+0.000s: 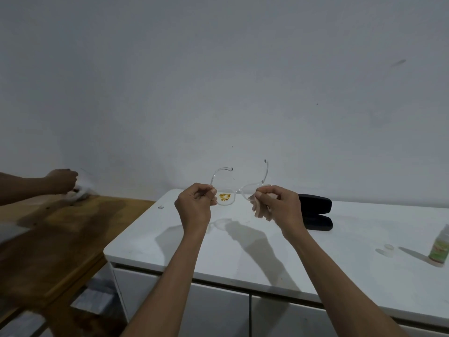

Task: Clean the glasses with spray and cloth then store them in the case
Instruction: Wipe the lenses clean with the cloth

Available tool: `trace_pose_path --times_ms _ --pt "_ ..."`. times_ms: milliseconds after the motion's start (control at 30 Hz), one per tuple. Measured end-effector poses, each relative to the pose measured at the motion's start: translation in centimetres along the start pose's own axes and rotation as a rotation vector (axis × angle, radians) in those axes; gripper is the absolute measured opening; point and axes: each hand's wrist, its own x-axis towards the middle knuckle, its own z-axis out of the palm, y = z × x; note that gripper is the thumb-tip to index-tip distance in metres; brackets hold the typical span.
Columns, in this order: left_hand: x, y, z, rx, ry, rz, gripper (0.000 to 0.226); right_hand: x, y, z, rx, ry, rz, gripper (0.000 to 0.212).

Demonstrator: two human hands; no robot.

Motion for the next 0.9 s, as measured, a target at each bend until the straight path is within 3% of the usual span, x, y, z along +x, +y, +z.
trace_pose_path --times_ms 167,467,733,900 --pt "-0.1 0.1 -0.3 -0.017 0.003 -0.002 0.006 -0.2 0.9 0.1 -0.108 0.056 -0.064 0.017" --pt "-0.2 -0.2 -0.6 0.044 0.059 0.025 0.007 -0.5 1.3 0.2 -0.126 0.109 -0.081 0.009" --pt "-0.9 -0.3 0.5 -0.002 0.118 0.037 0.018 -2.4 1.6 3.8 0.31 0.125 0.114 0.014" --pt "-1.6 -0.1 1.4 0.016 0.096 0.073 0.01 -2.9 0.9 7.3 0.573 0.161 0.278 0.018"
